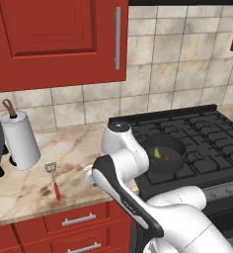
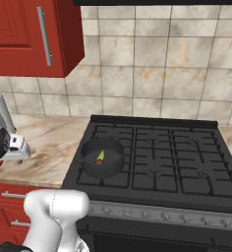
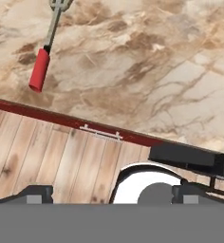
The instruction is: Put the lemon wedge and mushroom in the pot. Retrieve the spatula and lightly stir the vegetables in the pot.
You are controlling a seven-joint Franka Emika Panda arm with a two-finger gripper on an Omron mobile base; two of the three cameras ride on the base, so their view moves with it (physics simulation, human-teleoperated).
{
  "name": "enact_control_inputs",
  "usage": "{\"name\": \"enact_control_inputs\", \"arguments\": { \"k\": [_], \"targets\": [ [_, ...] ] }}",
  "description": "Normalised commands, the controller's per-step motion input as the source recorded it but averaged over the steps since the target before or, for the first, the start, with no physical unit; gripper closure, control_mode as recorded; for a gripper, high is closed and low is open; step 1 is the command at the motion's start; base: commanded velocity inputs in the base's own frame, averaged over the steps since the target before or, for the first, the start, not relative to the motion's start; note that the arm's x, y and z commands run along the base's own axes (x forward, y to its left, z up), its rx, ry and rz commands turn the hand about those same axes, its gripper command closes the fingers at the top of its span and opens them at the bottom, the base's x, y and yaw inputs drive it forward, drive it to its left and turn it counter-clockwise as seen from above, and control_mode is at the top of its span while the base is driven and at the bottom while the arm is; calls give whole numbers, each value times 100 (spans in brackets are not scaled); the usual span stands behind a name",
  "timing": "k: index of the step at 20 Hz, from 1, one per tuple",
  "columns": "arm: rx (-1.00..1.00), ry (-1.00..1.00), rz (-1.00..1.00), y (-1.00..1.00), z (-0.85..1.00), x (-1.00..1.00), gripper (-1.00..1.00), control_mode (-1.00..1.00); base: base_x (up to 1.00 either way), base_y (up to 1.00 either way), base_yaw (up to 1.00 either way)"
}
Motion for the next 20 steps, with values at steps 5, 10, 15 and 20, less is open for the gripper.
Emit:
{"name": "enact_control_inputs", "arguments": {
  "k": [5, 10, 15, 20],
  "targets": [
    [0, 0, -3, 100, -5, 9, -100, -100, 0, 0, 0],
    [0, 0, -3, 100, -9, 33, -100, -100, 0, 0, 0],
    [0, 3, -5, 92, -6, 32, -100, -100, 0, 0, 0],
    [0, 5, -5, 17, -55, 30, -100, -100, 0, 0, 0]
  ]
}}
